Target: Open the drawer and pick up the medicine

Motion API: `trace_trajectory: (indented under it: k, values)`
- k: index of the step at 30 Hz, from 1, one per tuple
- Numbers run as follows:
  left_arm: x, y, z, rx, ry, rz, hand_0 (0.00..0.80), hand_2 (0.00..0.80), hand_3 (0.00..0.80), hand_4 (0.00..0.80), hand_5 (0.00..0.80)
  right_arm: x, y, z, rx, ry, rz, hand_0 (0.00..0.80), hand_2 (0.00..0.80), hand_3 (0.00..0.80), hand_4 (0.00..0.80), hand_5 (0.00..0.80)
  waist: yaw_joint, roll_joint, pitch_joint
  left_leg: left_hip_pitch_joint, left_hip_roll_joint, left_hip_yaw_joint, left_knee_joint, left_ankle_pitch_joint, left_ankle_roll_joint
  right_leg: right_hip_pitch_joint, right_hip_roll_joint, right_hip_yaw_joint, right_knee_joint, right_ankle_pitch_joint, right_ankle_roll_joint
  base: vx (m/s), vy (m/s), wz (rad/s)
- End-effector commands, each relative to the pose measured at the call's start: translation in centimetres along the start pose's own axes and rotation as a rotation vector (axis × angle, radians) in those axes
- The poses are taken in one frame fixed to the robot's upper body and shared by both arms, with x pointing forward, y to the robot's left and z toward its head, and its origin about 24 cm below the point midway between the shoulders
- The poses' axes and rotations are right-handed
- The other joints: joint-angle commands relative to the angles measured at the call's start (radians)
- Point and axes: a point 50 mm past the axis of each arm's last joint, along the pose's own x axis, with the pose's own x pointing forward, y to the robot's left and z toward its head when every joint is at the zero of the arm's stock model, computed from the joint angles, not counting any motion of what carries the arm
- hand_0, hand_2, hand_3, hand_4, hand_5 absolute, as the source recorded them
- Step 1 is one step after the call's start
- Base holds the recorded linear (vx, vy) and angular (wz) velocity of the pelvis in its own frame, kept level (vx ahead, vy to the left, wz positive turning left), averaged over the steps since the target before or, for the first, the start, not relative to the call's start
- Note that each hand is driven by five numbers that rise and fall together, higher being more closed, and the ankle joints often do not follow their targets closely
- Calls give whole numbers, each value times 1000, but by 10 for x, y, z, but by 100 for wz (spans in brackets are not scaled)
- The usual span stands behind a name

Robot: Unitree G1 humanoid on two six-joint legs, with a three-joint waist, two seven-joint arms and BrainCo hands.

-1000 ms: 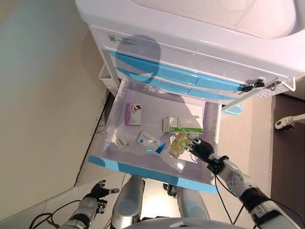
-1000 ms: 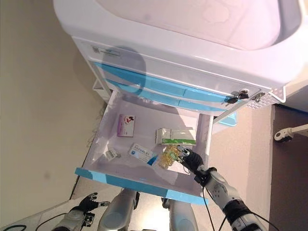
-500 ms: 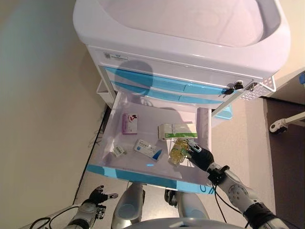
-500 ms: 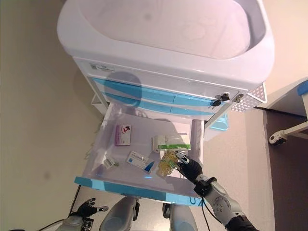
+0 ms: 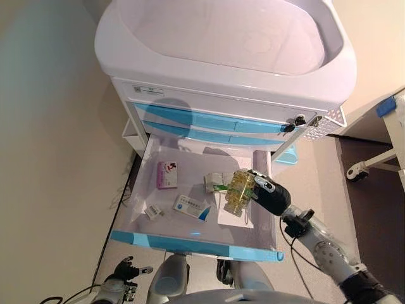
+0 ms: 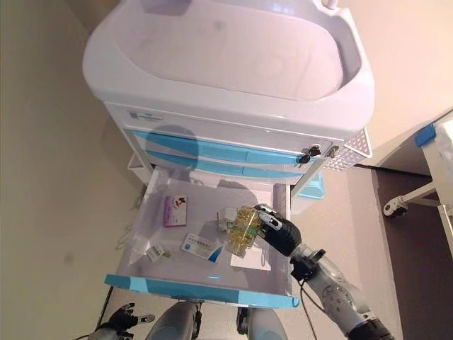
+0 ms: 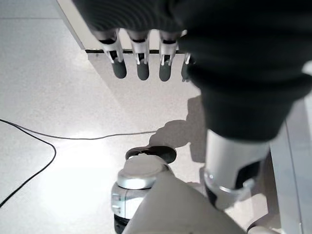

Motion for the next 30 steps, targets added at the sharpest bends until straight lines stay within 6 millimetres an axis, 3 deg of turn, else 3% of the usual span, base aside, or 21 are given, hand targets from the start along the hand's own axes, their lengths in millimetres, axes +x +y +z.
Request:
trace_trajectory:
  k: [1,4,5,7,8,14,15,20,30]
  values:
    - [-2,2,-12,20,38,16,0,0,0,0,0,16,26,37,-41,-155,153,800,800,800,800,800,-9,-13,-22,12,-50,18,-16,-25,31,-7,-29,10,-67,132,80,52,-10,-1]
    - [-3,1,-15,20,50,12,0,0,0,0,0,19,27,55,-96,-173,163,800,800,800,800,800,-7,-17,-31,18,-50,21,-18,-26,31,-1,-28,13,-73,135,82,32,-5,-3]
    - [-3,1,-18,20,59,10,0,0,0,0,0,23,28,70,-147,-188,171,800,800,800,800,800,-7,-21,-38,23,-49,22,-21,-27,30,3,-27,12,-75,135,82,29,-6,-5]
    - [-3,0,-19,19,62,7,0,0,0,0,0,25,29,75,-157,-192,178,800,800,800,800,800,-5,-22,-41,24,-48,22,-22,-28,30,4,-27,11,-76,134,82,14,-4,-2]
    - [-4,-1,-21,20,68,2,0,0,0,0,0,28,33,89,-198,-218,200,800,800,800,800,800,-4,-26,-49,27,-47,22,-25,-27,29,8,-26,8,-80,133,83,0,0,0]
    - [-5,-2,-25,25,81,-4,0,0,0,0,0,34,37,111,-260,-258,210,800,800,800,800,800,-2,-31,-63,38,-46,18,-33,-26,28,20,-25,2,-84,132,83,12,-4,1]
    - [-6,-4,-29,28,90,-8,0,0,0,0,0,36,36,124,-296,-281,195,800,800,800,800,800,1,-35,-72,46,-45,18,-40,-26,27,31,-25,-4,-90,132,83,62,-23,4]
    - [-9,-4,-40,34,123,-18,0,0,0,0,0,48,19,158,-359,-349,69,800,800,800,800,800,11,-39,-97,78,-40,14,-61,-29,26,65,-22,-14,-107,130,84,50,-12,3]
    - [-12,-5,-51,31,156,-12,0,0,0,0,0,66,-6,203,-340,-511,-132,800,800,800,800,800,28,-40,-119,110,-35,10,-85,-30,25,100,-19,-25,-132,128,85,26,-5,1]
